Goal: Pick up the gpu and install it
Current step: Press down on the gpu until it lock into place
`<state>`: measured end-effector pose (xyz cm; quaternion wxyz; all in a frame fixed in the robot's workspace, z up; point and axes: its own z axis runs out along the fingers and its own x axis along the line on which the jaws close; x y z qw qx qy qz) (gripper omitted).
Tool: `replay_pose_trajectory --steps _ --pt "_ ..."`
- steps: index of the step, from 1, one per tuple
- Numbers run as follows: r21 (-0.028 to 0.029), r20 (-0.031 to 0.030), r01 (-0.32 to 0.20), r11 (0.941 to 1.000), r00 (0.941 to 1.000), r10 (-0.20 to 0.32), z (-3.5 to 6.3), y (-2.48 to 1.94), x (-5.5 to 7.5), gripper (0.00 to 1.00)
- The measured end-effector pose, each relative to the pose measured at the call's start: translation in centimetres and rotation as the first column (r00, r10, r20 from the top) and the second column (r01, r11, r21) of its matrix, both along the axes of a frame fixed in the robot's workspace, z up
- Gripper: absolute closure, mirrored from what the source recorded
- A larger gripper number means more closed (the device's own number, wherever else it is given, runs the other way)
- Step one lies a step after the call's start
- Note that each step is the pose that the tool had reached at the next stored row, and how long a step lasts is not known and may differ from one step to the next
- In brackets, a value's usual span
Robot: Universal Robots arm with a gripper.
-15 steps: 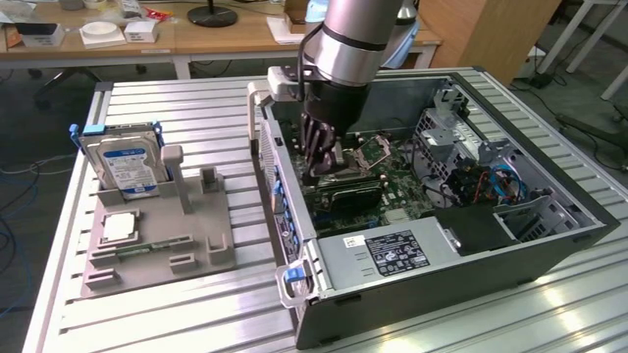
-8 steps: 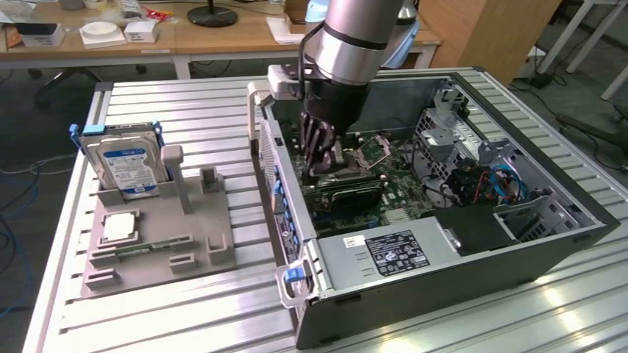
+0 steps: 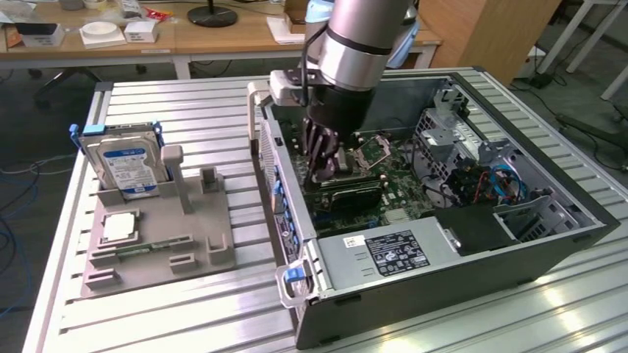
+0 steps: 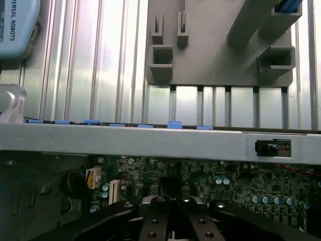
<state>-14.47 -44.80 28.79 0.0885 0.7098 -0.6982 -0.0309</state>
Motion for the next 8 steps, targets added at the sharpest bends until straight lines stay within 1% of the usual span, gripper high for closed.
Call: replay_pose_trajectory --steps 2,3,8 --pt "-0.0005 0.0001 0.000 1.0000 1.0000 0.000 -0.03 -0.32 -0.01 0.90" --pt "-0.0005 0.0000 0.000 1.0000 1.0000 0.000 -0.04 -0.41 -0.03 0.90" --pt "-0.0006 -0.0001 -0.003 1.0000 1.0000 0.003 -0.12 -0.53 -0.53 0.90"
